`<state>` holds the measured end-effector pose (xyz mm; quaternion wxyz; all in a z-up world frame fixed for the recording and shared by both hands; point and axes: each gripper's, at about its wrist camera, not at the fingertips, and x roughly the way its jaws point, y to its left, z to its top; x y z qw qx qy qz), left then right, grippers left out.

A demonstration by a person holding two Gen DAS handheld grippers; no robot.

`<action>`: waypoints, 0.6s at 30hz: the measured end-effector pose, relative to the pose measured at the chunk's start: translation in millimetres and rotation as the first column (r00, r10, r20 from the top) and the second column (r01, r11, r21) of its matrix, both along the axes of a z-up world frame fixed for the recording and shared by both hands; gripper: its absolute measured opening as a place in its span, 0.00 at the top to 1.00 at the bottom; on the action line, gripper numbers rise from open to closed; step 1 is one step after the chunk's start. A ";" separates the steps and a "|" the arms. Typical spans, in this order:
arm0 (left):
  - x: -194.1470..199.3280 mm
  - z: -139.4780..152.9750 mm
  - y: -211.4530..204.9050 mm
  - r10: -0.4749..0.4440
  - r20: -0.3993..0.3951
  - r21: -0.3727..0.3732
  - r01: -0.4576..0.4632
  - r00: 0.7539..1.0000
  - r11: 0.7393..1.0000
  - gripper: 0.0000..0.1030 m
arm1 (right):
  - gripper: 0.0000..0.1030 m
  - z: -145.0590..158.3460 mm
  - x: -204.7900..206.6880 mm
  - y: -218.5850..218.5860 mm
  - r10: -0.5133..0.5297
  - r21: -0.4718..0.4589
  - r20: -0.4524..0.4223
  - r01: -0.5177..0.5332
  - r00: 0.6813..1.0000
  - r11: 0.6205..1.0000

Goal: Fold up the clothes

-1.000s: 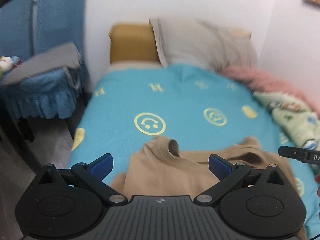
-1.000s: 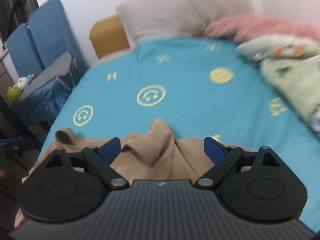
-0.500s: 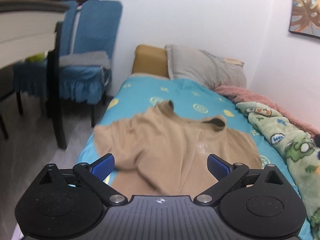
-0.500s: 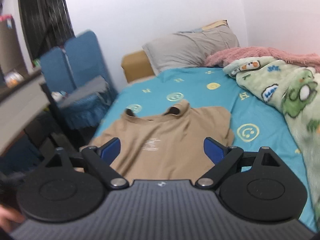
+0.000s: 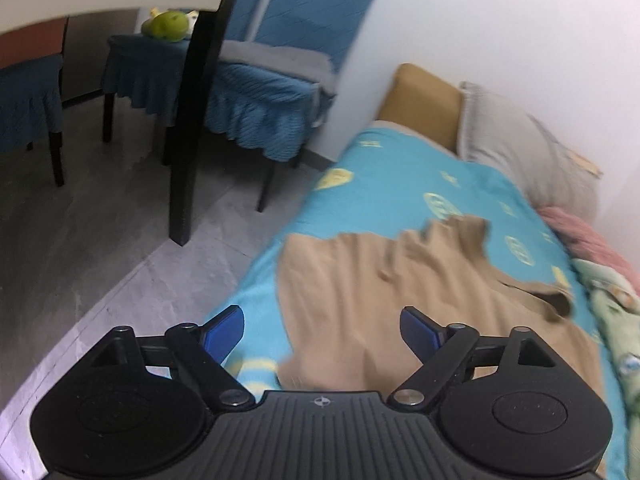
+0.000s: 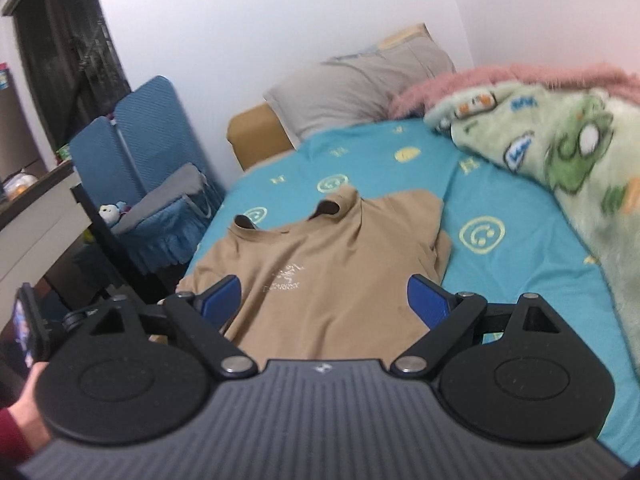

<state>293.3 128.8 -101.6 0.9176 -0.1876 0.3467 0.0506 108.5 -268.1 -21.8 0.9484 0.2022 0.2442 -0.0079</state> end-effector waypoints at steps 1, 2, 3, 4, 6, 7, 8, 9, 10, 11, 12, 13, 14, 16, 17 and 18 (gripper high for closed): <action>12.4 -5.9 2.6 0.009 -0.010 0.003 -0.009 1.000 1.000 0.22 | 0.11 -3.2 5.7 -1.9 0.000 0.006 -0.003 0.000 1.000 1.000; 24.5 -11.8 5.1 0.017 -0.020 0.003 -0.017 1.000 1.000 0.23 | 0.11 -6.1 10.7 -3.6 0.002 0.009 -0.005 -0.002 1.000 1.000; 36.7 -17.6 7.6 0.026 -0.030 0.004 -0.026 0.999 1.000 0.24 | 0.11 -9.0 15.2 -4.6 0.005 0.010 -0.008 -0.005 1.000 1.000; 48.6 -23.8 10.2 0.030 -0.044 0.005 -0.029 0.999 1.000 0.25 | 0.11 -12.0 19.6 -5.6 0.008 0.011 -0.011 -0.008 1.000 1.000; 68.4 -35.8 13.6 0.022 -0.074 -0.003 -0.022 0.997 1.000 0.28 | 0.11 -19.9 27.9 -8.0 0.015 0.015 -0.025 -0.014 1.000 1.000; 76.2 -41.3 14.3 0.009 -0.090 -0.014 -0.010 0.996 1.000 0.30 | 0.11 -22.9 31.6 -8.8 0.017 0.021 -0.035 -0.016 0.999 1.000; 83.1 -46.5 14.7 -0.007 -0.106 -0.029 0.004 0.994 1.000 0.30 | 0.11 -25.8 35.2 -9.4 0.018 0.029 -0.046 -0.017 0.999 0.999; 86.2 -47.6 13.8 -0.016 -0.103 -0.029 0.013 0.995 0.999 0.30 | 0.11 -28.6 38.8 -10.1 0.020 0.037 -0.056 -0.018 0.998 0.999; 87.4 -46.8 12.2 -0.020 -0.091 -0.022 0.018 0.996 1.000 0.42 | 0.11 -30.3 41.6 -10.2 0.021 0.046 -0.063 -0.018 0.998 0.999; 88.5 -45.9 10.6 -0.024 -0.078 -0.015 0.023 0.997 1.000 0.54 | 0.11 -31.5 43.4 -9.8 0.020 0.057 -0.067 -0.016 0.998 0.998; 91.1 -43.6 8.6 -0.045 -0.076 -0.005 0.044 0.996 0.999 0.64 | 0.11 -32.5 44.2 -9.9 0.018 0.072 -0.070 -0.013 0.997 0.997; 95.1 -39.8 4.3 -0.079 -0.082 0.025 0.082 0.993 0.996 0.81 | 0.11 -32.9 44.6 -9.3 0.019 0.076 -0.072 -0.013 0.997 0.997; 99.5 -35.6 -1.1 -0.117 -0.092 0.064 0.123 0.989 0.990 0.95 | 0.11 -33.1 44.8 -8.6 0.021 0.076 -0.073 -0.015 0.997 0.997; 108.2 -22.6 -11.4 -0.166 -0.108 0.159 0.181 0.980 0.970 0.97 | 0.11 -33.7 45.4 -7.1 0.024 0.078 -0.075 -0.018 0.997 0.997; 112.4 -12.7 -14.6 -0.174 -0.099 0.203 0.191 0.980 0.960 0.97 | 0.11 -33.9 45.7 -6.4 0.026 0.079 -0.076 -0.020 0.997 0.997; 116.9 -2.1 -17.0 -0.181 -0.087 0.243 0.197 0.980 0.950 0.97 | 0.11 -34.2 45.9 -5.6 0.028 0.080 -0.077 -0.022 0.997 0.997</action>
